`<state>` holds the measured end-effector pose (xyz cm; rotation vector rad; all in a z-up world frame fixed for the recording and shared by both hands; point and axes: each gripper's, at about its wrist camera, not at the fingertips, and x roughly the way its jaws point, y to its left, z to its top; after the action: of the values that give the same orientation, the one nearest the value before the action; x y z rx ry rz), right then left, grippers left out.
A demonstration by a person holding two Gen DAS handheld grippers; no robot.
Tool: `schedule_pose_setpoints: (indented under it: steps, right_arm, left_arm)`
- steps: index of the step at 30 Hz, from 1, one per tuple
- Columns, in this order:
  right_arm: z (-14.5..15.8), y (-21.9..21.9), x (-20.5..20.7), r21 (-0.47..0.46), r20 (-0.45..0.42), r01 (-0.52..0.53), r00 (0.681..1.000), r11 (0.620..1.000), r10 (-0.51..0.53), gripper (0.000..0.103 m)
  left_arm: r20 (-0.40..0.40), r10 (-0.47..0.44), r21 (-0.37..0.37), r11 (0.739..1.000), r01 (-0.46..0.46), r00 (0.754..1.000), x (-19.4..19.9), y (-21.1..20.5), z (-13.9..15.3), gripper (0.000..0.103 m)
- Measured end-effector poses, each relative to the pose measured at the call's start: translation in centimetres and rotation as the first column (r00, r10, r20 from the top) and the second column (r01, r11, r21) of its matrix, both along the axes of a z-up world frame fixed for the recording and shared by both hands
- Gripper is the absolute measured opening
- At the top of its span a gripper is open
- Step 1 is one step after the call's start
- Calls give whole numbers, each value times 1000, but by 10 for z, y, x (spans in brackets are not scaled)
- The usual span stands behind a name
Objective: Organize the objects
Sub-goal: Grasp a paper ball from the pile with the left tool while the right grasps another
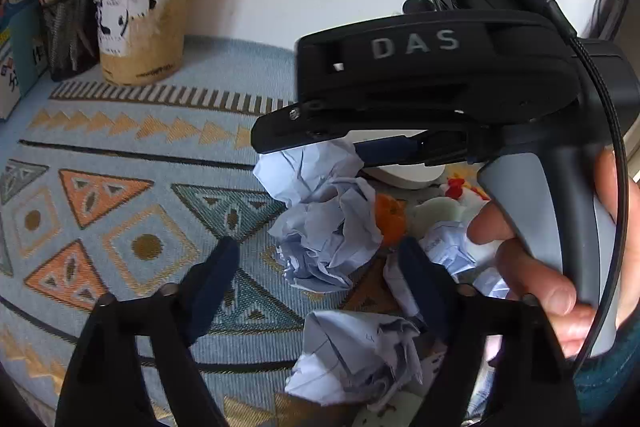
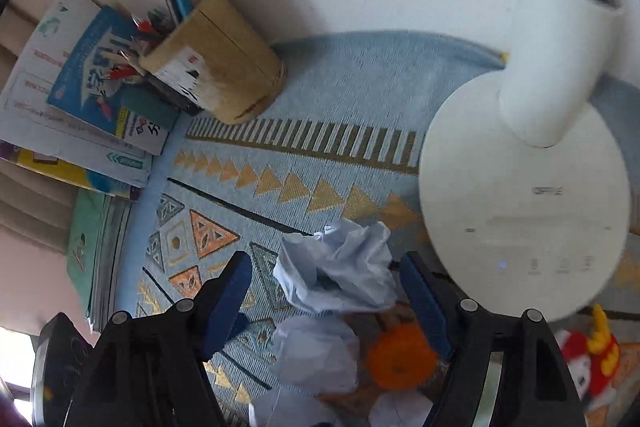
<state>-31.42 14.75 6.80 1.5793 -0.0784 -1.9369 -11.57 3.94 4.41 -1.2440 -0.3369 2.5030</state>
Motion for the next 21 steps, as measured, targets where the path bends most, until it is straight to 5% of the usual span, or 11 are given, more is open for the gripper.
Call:
schedule_pose_setpoints:
  steps: [2,5,12,21]
  right_arm:
    - [-6,-2,-2,20,-4,3,1000,1000,-2,76]
    - [-11,0,-5,7,19,0,1000,1000,0,60]
    - [15,13,4,-55,-58,12,998,998,-15,57]
    - [95,78,44,-176,-187,66,977,982,-99,57]
  left_arm:
    - [11,-6,6,1000,6,1000,-2,2,-5,67]
    - [13,-26,32,999,26,1000,-1,4,-7,49]
    - [-111,8,26,1000,-5,994,23,3,21,46]
    - [-220,55,19,998,-52,974,75,9,75,46]
